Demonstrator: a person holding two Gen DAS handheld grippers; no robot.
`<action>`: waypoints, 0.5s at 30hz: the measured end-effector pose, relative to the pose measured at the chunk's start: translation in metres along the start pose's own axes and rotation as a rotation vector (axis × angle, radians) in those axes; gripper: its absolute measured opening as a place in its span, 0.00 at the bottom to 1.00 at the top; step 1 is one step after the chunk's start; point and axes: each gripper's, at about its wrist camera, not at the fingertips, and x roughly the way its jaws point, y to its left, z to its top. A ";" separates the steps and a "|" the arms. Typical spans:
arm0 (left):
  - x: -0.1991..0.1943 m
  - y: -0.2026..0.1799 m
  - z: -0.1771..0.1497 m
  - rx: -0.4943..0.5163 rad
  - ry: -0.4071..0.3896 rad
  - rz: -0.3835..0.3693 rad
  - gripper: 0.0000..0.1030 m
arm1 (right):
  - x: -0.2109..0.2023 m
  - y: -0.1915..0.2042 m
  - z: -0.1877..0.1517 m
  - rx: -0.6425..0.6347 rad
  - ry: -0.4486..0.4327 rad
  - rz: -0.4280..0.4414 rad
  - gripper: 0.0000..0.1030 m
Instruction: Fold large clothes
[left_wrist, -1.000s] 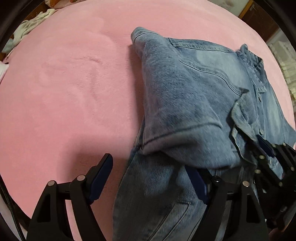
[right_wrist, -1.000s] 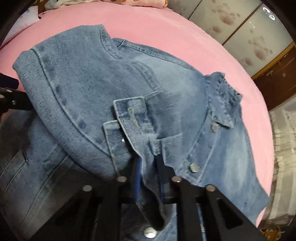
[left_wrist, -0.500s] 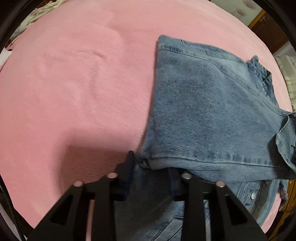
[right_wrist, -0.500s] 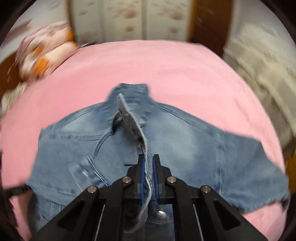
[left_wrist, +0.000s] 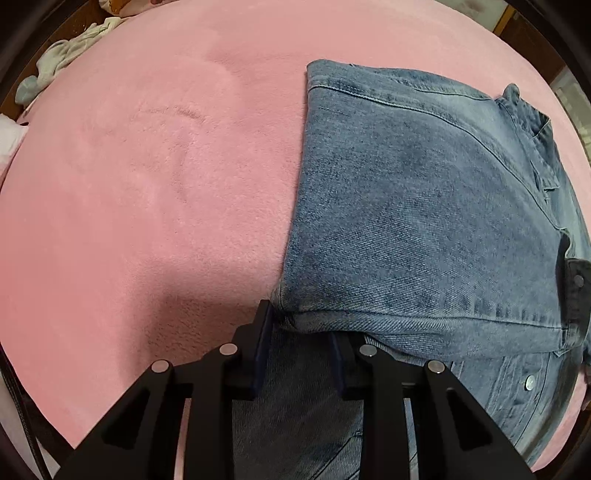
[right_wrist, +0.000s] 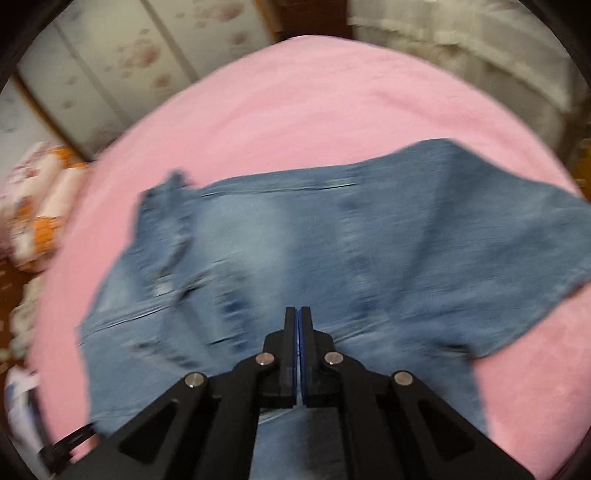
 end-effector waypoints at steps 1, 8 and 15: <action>0.003 -0.005 0.001 0.000 0.003 0.004 0.25 | 0.000 0.008 -0.003 -0.023 0.004 0.047 0.06; 0.005 -0.019 -0.004 -0.005 0.015 0.009 0.25 | 0.015 0.080 -0.017 -0.294 0.054 0.205 0.54; 0.017 -0.016 -0.007 0.007 0.019 -0.004 0.25 | 0.065 0.136 -0.035 -0.630 0.178 0.026 0.17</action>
